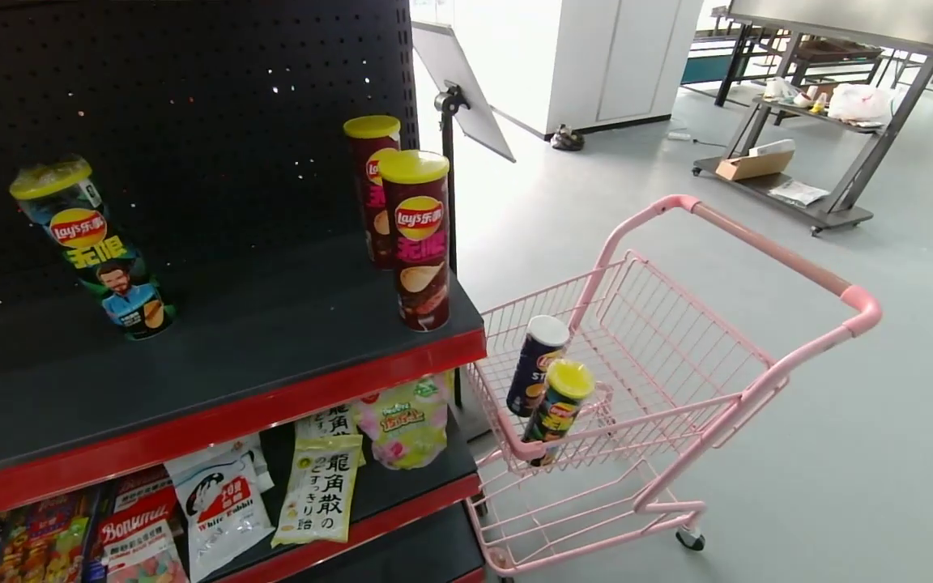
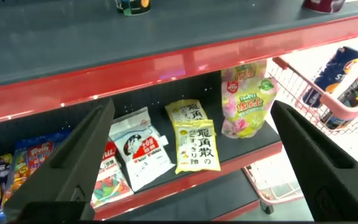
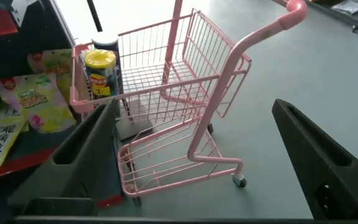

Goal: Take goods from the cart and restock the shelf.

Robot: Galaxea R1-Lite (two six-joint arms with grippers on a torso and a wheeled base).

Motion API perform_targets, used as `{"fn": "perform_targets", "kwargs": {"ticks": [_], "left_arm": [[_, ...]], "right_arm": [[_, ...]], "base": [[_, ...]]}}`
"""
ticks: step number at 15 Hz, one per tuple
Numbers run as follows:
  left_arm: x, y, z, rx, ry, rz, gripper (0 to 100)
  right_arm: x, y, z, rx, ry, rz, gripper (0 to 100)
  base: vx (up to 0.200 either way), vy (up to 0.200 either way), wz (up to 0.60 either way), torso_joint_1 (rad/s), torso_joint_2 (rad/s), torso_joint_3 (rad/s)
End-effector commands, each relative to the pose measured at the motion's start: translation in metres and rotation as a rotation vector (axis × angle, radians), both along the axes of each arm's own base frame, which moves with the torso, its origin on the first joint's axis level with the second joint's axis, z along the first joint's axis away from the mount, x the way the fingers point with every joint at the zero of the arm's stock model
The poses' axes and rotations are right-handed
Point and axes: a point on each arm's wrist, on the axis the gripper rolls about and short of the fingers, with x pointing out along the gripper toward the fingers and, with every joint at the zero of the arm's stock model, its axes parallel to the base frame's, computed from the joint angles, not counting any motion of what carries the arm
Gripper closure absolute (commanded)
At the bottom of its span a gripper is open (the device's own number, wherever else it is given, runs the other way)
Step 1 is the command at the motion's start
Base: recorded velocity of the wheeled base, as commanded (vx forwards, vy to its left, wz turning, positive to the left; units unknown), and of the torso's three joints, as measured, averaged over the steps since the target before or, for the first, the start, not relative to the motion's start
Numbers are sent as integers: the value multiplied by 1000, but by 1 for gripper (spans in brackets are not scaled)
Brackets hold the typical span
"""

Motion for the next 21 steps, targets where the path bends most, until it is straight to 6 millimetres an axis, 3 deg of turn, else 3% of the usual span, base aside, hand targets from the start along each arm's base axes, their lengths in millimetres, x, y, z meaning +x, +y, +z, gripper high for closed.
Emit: {"fn": "perform_targets", "kwargs": {"ticks": [1, 17, 21], "left_arm": [[0, 0, 0, 0, 1, 0, 0], [0, 0, 0, 0, 1, 1, 0], [0, 0, 0, 0, 1, 0, 0]], "right_arm": [[0, 0, 0, 0, -1, 1, 0], [0, 0, 0, 1, -1, 4, 0], [0, 0, 0, -19, 1, 8, 0]], "base": [[0, 0, 0, -139, 339, 203], [0, 0, 0, -157, 451, 297], [0, 0, 0, -32, 126, 91]]}}
